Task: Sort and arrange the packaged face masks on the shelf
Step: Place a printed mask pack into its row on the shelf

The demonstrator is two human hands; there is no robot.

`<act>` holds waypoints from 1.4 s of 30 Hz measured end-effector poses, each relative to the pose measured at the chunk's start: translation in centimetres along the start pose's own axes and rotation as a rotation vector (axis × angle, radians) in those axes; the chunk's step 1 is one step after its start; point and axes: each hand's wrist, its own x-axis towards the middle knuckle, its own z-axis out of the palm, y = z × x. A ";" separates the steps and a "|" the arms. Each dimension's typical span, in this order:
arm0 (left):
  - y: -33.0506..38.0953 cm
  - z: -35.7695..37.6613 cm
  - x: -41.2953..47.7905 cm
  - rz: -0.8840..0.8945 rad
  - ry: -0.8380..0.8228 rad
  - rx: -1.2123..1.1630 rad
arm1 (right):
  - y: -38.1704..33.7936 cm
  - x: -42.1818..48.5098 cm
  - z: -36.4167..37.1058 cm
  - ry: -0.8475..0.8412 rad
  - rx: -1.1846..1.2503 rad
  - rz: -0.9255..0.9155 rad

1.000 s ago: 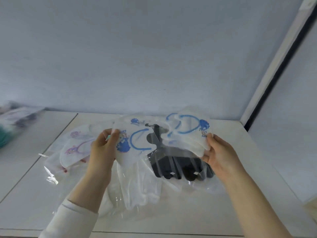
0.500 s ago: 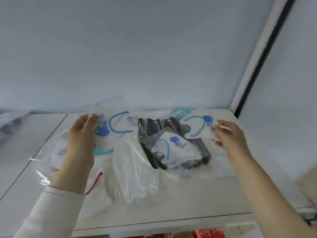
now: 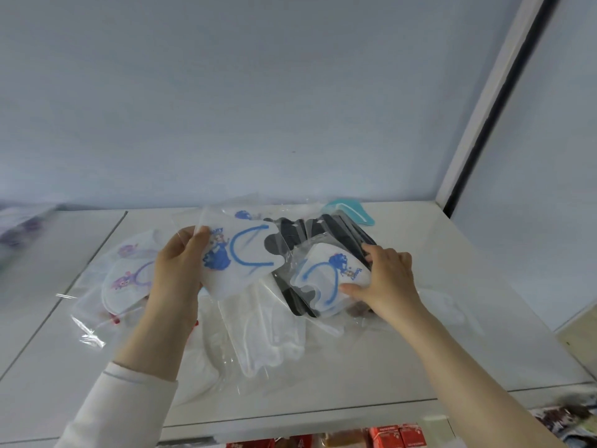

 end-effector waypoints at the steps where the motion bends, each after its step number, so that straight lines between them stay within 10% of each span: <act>1: -0.2 -0.1 0.0 -0.007 -0.007 0.014 | -0.1 0.1 0.0 0.004 0.015 0.012; 11: -0.4 -1.6 -0.7 -0.040 -0.037 -0.040 | -1.6 0.1 -2.1 -0.204 0.060 0.098; 21: 0.3 -4.2 0.8 0.053 0.084 -0.032 | -0.4 2.6 -9.5 -0.404 0.721 0.155; 38: -0.4 -3.7 0.4 0.103 0.034 0.017 | -1.6 2.1 -12.5 -0.379 0.500 -0.079; 42: 0.5 -0.7 -0.6 0.211 -0.178 0.103 | -6.4 1.3 -15.3 -0.390 -0.094 -0.423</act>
